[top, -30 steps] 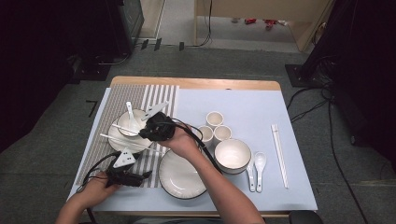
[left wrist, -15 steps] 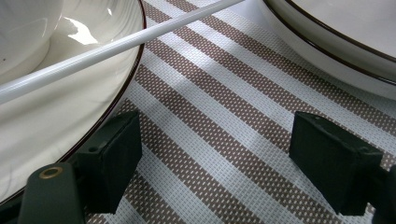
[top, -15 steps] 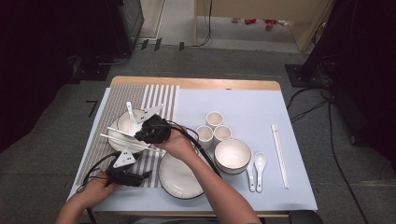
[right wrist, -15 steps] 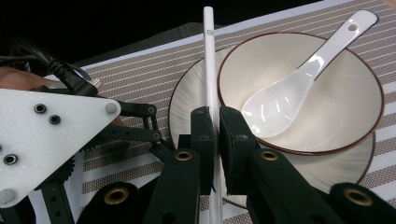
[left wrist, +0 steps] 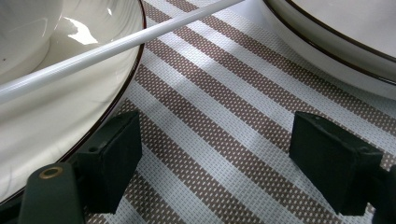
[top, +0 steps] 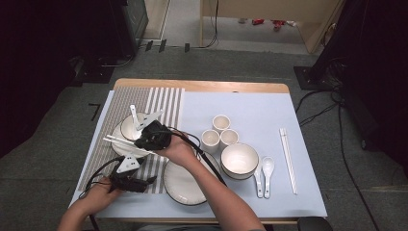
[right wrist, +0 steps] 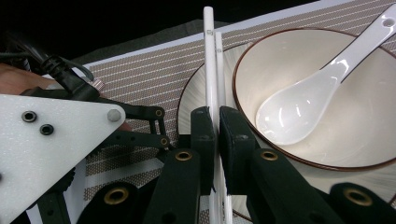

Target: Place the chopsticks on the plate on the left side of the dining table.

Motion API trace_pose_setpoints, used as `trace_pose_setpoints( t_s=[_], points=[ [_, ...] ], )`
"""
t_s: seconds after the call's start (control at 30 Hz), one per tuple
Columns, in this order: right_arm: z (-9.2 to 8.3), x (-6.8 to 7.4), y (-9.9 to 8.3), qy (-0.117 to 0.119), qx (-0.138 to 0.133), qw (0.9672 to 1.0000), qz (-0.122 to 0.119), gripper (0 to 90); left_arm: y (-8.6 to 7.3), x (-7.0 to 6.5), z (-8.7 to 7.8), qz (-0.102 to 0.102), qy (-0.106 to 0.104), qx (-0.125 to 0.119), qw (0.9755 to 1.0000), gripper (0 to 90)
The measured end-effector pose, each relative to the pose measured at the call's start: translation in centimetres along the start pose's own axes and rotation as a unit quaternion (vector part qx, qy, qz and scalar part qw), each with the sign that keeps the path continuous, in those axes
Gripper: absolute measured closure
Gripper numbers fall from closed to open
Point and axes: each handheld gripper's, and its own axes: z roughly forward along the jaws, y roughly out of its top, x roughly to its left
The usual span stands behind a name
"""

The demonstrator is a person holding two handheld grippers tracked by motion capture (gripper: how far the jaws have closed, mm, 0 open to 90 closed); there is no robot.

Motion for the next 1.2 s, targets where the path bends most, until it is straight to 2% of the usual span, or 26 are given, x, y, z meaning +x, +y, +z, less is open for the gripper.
trace_pose_setpoints(
  t_s=[1.2],
  points=[
    [2.1, 0.1, -0.3, 0.010, 0.012, 0.9999, 0.000, 85.2, 0.0, 0.0, 0.0, 0.000, 0.000, 0.001, 1.0000, 17.5]
  ],
)
